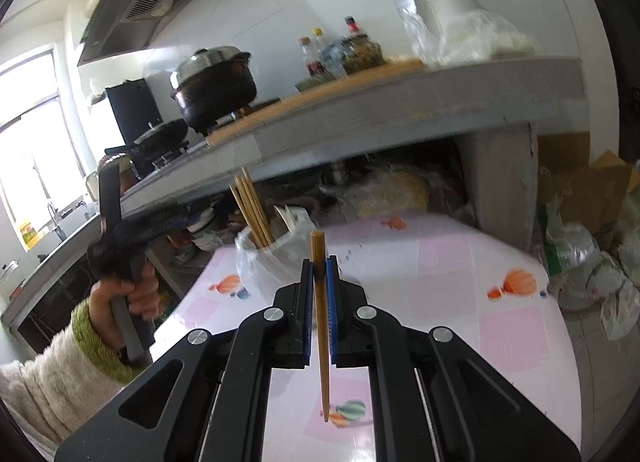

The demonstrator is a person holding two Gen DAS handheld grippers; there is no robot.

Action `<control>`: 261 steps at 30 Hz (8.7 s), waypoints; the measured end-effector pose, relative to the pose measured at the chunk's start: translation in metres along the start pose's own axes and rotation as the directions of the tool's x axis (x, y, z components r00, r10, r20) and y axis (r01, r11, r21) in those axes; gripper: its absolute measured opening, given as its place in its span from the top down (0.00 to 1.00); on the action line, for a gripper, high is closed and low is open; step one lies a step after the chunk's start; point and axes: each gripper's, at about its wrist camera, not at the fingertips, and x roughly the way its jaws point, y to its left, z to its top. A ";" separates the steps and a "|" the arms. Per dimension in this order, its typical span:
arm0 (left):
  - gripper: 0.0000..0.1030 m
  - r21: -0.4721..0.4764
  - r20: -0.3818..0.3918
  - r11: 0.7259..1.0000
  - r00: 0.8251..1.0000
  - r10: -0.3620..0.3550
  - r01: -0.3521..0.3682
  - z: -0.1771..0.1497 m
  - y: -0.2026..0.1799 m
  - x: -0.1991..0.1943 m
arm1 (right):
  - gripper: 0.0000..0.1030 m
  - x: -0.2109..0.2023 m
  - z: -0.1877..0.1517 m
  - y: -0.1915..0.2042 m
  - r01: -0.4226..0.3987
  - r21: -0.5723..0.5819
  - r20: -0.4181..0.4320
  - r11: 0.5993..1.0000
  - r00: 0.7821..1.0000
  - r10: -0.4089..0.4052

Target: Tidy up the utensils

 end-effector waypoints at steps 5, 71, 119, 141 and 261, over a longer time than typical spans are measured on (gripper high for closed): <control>0.45 0.020 0.008 1.000 1.000 0.008 -0.009 -0.016 0.011 -0.028 | 0.94 0.002 0.049 0.018 -0.068 -0.039 0.071 0.997 0.995 0.071; 0.15 0.000 -0.073 0.995 0.992 0.101 -0.101 -0.116 0.069 -0.124 | 0.21 0.089 0.003 0.062 0.090 -0.054 -0.116 0.994 0.989 -0.095; 0.08 0.160 -0.035 0.928 0.938 0.345 -0.336 -0.118 -0.012 -0.143 | 0.06 -0.020 -0.085 0.076 0.430 -0.188 0.002 0.883 0.899 -0.438; 0.08 0.197 -0.017 0.937 0.955 0.297 -0.288 -0.134 -0.040 -0.165 | 0.06 -0.071 -0.085 0.066 0.506 -0.141 0.054 0.851 0.862 -0.504; 0.08 0.170 -0.032 0.925 0.937 0.349 -0.339 -0.132 -0.013 -0.166 | 0.06 -0.056 -0.090 0.078 0.483 -0.190 0.007 0.855 0.871 -0.491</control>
